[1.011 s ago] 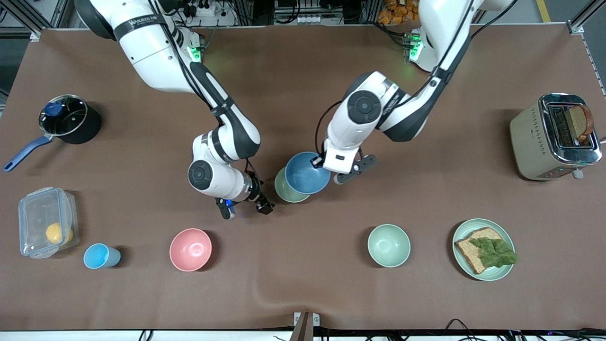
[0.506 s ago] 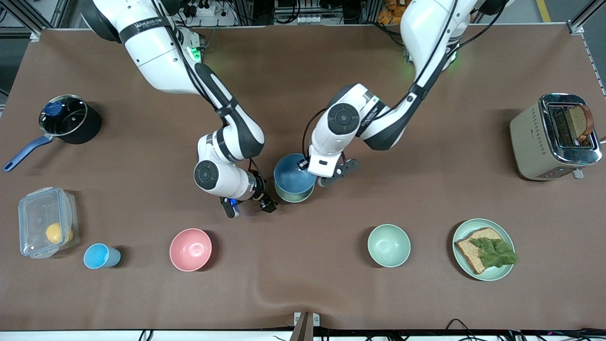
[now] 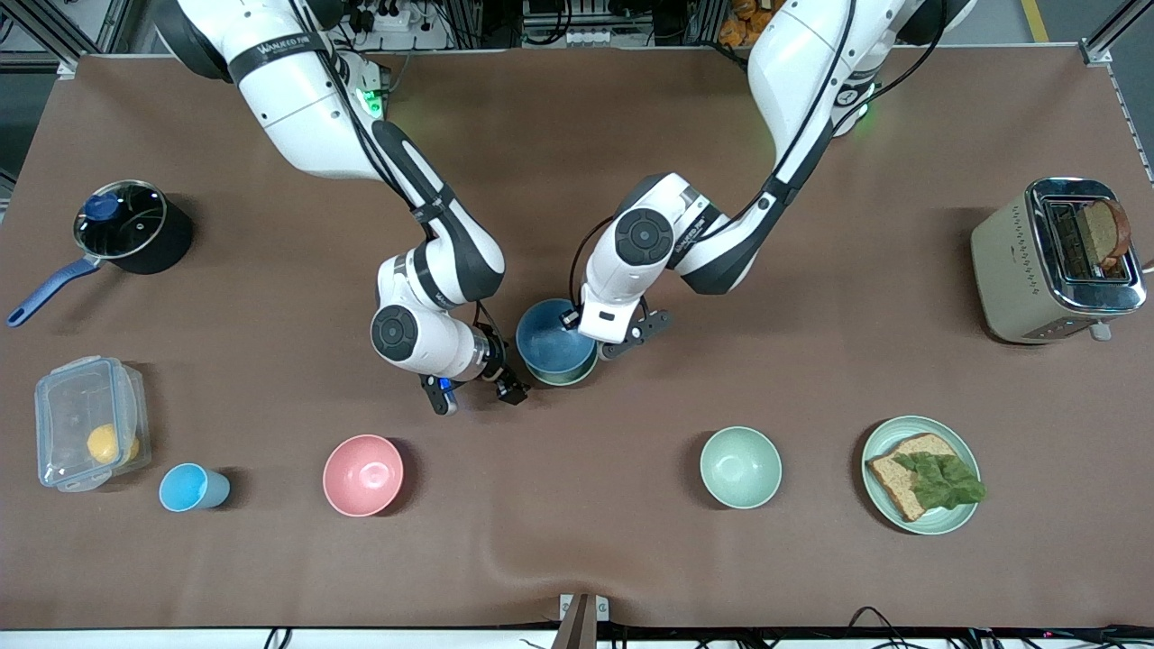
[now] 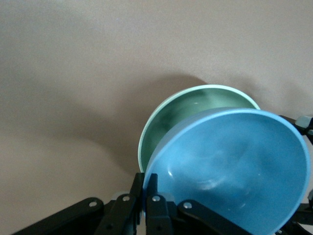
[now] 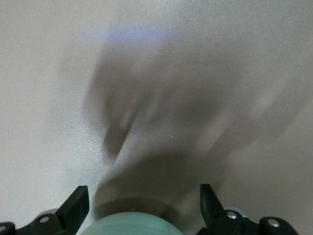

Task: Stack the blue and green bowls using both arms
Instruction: 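Open both grippers and lift them away from the stacked bowls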

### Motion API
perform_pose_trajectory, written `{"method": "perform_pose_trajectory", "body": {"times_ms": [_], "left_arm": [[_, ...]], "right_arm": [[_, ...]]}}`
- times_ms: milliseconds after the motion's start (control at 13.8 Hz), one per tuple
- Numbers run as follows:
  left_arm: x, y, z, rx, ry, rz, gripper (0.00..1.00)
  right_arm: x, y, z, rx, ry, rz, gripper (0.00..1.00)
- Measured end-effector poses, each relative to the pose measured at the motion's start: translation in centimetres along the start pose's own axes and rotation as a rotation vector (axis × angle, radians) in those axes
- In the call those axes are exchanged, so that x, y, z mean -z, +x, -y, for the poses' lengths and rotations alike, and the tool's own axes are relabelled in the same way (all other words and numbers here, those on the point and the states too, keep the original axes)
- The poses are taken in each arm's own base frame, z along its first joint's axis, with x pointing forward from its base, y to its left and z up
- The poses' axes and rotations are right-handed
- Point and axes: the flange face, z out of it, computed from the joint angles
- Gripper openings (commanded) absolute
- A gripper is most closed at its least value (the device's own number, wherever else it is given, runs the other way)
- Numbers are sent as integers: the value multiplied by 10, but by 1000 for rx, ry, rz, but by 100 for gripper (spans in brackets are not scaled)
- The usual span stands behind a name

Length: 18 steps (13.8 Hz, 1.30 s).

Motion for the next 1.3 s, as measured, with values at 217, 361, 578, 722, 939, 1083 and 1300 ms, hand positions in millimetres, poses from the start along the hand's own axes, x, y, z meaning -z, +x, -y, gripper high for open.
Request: {"method": "perform_pose_trajectory", "body": {"times_ms": [217, 361, 578, 722, 939, 1083, 1300], "left_arm": [[-12, 5, 1, 4, -14, -5, 0], [-18, 8, 1, 8, -21, -7, 0], [-21, 10, 2, 8, -18, -7, 0], [-21, 10, 2, 9, -19, -8, 38], [-20, 13, 3, 12, -21, -10, 100], [-18, 14, 1, 12, -25, -11, 100], [-8, 17, -5, 13, -49, -20, 100]], "right_arm": [[-1, -1, 0, 2, 6, -2, 100], [-2, -2, 0, 3, 7, -3, 100], [-2, -2, 0, 4, 7, -3, 100], [-2, -2, 1, 6, 7, -4, 100], [-1, 1, 1, 12, 7, -10, 100], [-1, 2, 1, 14, 9, -11, 100], [0, 2, 2, 35, 10, -13, 100]]}}
